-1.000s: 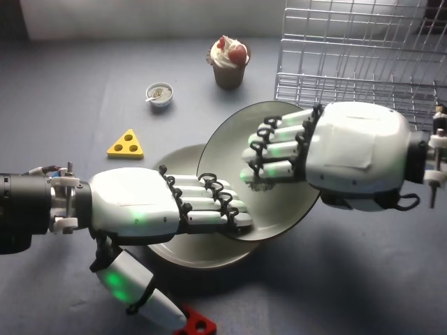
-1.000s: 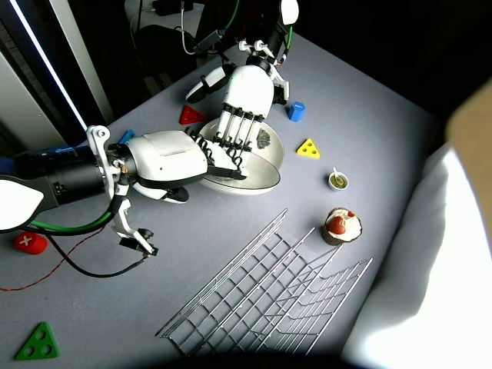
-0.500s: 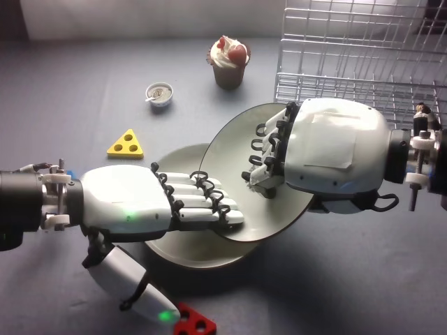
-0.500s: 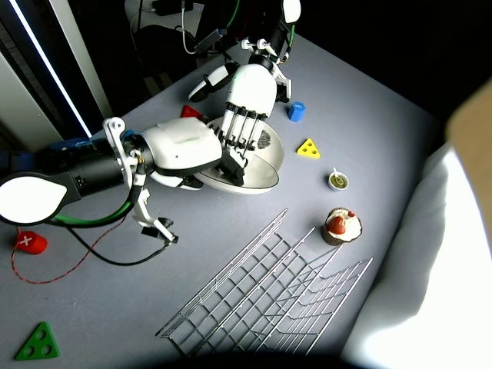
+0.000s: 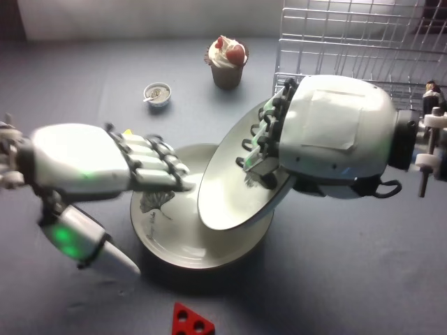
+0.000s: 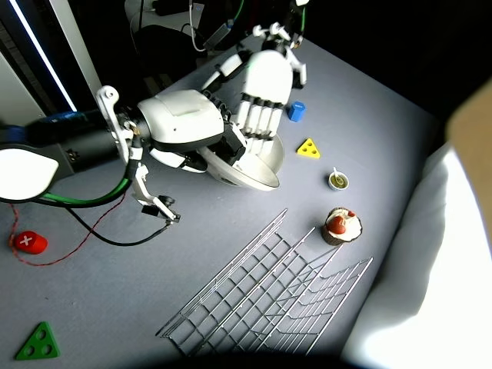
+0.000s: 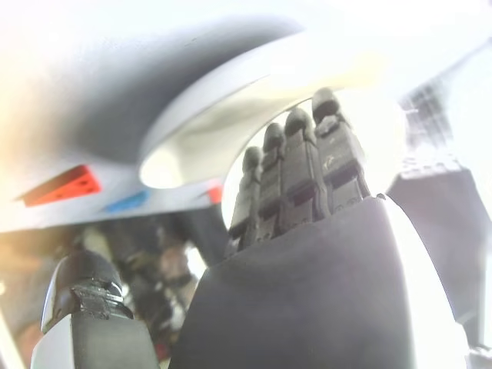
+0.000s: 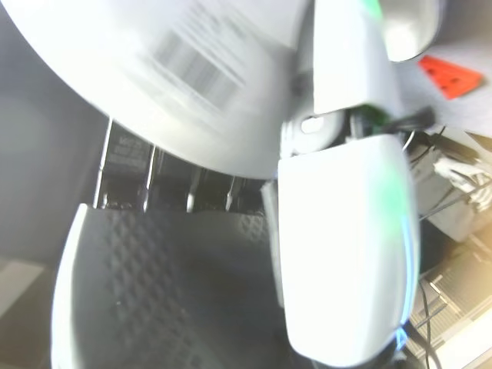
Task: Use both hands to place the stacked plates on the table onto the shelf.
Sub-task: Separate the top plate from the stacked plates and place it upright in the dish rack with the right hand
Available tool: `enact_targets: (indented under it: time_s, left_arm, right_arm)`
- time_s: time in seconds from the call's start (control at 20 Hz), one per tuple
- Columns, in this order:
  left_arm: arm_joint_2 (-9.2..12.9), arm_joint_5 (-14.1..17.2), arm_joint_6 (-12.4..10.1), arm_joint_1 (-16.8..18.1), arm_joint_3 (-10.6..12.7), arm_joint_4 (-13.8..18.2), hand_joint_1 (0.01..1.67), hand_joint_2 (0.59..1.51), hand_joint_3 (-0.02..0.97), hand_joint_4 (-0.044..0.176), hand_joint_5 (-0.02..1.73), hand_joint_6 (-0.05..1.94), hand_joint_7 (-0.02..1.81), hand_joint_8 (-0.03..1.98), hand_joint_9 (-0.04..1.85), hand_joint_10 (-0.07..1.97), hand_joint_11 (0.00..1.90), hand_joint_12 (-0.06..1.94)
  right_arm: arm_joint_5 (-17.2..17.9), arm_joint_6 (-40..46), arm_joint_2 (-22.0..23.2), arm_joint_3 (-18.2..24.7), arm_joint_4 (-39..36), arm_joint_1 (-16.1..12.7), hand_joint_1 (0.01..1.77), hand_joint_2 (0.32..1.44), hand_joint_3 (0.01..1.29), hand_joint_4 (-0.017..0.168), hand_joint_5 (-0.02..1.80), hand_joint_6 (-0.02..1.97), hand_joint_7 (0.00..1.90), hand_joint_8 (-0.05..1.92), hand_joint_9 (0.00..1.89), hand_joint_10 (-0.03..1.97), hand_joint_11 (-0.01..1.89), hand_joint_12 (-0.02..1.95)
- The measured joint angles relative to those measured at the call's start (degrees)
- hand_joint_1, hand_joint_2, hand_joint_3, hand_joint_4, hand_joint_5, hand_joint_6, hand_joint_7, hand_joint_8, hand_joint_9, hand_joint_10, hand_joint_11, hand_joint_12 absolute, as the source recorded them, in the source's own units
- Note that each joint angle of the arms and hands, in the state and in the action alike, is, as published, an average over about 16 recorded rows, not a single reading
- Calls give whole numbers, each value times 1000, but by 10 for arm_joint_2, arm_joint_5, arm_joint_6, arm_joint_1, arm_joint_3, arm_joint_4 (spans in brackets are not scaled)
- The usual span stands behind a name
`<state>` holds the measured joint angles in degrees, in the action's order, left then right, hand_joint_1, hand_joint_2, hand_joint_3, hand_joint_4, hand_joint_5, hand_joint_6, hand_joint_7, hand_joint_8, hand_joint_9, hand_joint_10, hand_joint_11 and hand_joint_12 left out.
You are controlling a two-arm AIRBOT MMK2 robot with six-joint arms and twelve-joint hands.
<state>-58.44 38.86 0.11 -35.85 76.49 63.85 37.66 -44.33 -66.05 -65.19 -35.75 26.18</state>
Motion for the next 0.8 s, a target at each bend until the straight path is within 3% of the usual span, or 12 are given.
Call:
enact_targets:
  time_s: [0.35,0.8]
  left_arm:
    - [67,5,0,12,-13,0,185,932,12,-2,71,16,97,8,99,10,86,12]
    - [139,24,0,12,-40,7,177,936,13,-2,69,16,96,8,100,10,89,7]
  right_arm:
    - [-25,98,21,30,-7,-49,1443,910,14,-3,1003,919,1153,409,1136,653,1017,1259]
    - [-59,347,37,25,-10,-130,1462,915,13,-4,1003,930,1176,344,1162,622,1017,1282]
